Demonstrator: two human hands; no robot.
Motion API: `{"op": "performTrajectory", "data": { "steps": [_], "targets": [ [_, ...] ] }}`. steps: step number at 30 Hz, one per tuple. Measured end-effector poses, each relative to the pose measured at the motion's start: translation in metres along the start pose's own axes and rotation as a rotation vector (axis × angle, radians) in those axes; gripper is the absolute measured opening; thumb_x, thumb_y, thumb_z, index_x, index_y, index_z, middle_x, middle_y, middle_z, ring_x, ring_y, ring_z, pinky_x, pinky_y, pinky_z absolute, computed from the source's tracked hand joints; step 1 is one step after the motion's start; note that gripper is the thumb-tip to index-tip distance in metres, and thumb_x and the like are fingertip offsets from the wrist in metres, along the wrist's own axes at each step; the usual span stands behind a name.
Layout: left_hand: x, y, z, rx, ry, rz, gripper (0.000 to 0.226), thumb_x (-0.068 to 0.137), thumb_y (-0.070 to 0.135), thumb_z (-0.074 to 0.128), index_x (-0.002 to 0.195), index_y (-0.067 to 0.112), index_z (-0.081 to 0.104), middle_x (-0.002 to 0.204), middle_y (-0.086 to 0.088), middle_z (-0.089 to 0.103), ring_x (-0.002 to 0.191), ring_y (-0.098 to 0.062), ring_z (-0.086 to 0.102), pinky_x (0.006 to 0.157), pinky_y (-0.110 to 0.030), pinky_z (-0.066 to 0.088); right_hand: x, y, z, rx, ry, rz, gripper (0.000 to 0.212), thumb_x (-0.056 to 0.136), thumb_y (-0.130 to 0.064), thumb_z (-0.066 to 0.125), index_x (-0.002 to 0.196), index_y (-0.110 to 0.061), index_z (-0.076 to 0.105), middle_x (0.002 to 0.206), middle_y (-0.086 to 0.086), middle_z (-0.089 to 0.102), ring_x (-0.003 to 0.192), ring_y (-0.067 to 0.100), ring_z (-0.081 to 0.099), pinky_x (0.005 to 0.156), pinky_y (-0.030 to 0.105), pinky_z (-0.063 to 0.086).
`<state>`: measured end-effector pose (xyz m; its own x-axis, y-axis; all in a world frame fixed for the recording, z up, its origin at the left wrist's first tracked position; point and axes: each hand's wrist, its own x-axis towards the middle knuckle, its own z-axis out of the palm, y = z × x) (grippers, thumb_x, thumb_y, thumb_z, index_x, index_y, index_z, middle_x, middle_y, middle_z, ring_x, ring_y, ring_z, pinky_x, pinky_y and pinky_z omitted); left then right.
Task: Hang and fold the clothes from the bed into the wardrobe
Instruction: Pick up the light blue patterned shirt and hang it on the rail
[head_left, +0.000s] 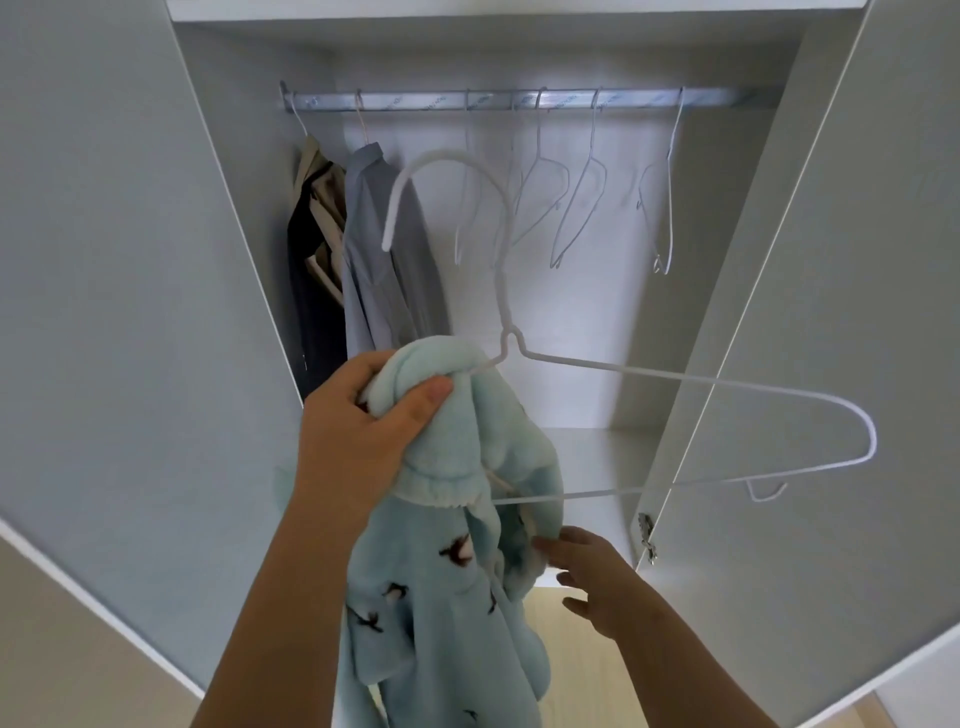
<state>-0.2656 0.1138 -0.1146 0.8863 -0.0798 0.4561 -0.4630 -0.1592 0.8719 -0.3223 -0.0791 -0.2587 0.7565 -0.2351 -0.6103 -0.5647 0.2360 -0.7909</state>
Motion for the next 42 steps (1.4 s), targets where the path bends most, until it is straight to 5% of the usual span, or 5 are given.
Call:
{"op": "performTrajectory", "data": {
  "steps": [3,14,25,31,42],
  "targets": [
    [0.0,-0.001,-0.005,-0.015,0.006,-0.006,0.037,0.057,0.057,0.062,0.089,0.039,0.062,0.082,0.02,0.068,0.078,0.005,0.062,0.064,-0.008,0.05,0.0,0.001,0.001,0.045,-0.053,0.027,0.013,0.088,-0.023,0.063,0.099,-0.021,0.056,0.113,0.006,0.053,0.112,0.029,0.044,0.094,0.047,0.038],
    [-0.001,-0.028,-0.045,0.051,-0.01,-0.114,0.012,0.065,0.045,0.067,0.077,0.045,0.067,0.078,0.023,0.069,0.072,0.006,0.063,0.065,-0.022,0.046,-0.001,-0.018,-0.027,0.518,-0.076,0.006,0.029,0.092,-0.027,0.051,0.097,-0.003,0.066,0.079,0.017,0.071,0.071,0.03,0.068,0.056,0.038,0.056],
    [-0.005,-0.064,-0.051,0.216,-0.073,-0.211,0.024,0.083,0.016,0.066,0.075,0.038,0.063,0.075,0.014,0.065,0.073,-0.007,0.059,0.061,-0.022,0.042,-0.01,-0.024,-0.073,0.751,-0.206,0.035,0.088,0.07,-0.086,0.027,0.111,-0.017,0.062,0.116,0.018,0.064,0.108,0.044,0.056,0.081,0.061,0.046],
    [-0.002,-0.065,-0.041,0.181,-0.146,-0.241,0.013,0.067,0.036,0.064,0.077,0.043,0.063,0.076,0.016,0.067,0.079,-0.008,0.061,0.064,-0.024,0.044,-0.017,-0.032,-0.07,0.586,-0.128,0.046,0.065,0.078,-0.074,0.036,0.055,-0.016,0.055,0.069,0.011,0.063,0.081,0.033,0.053,0.077,0.048,0.045],
    [-0.003,-0.053,-0.014,0.007,-0.182,-0.116,0.017,0.065,0.044,0.048,0.076,0.046,0.06,0.077,0.014,0.063,0.075,-0.001,0.058,0.073,-0.031,0.046,-0.012,-0.037,-0.056,0.509,-0.19,-0.098,0.03,0.075,-0.037,0.043,0.051,-0.018,0.045,0.073,0.01,0.048,0.071,0.025,0.05,0.072,0.038,0.043]
  ]
}}
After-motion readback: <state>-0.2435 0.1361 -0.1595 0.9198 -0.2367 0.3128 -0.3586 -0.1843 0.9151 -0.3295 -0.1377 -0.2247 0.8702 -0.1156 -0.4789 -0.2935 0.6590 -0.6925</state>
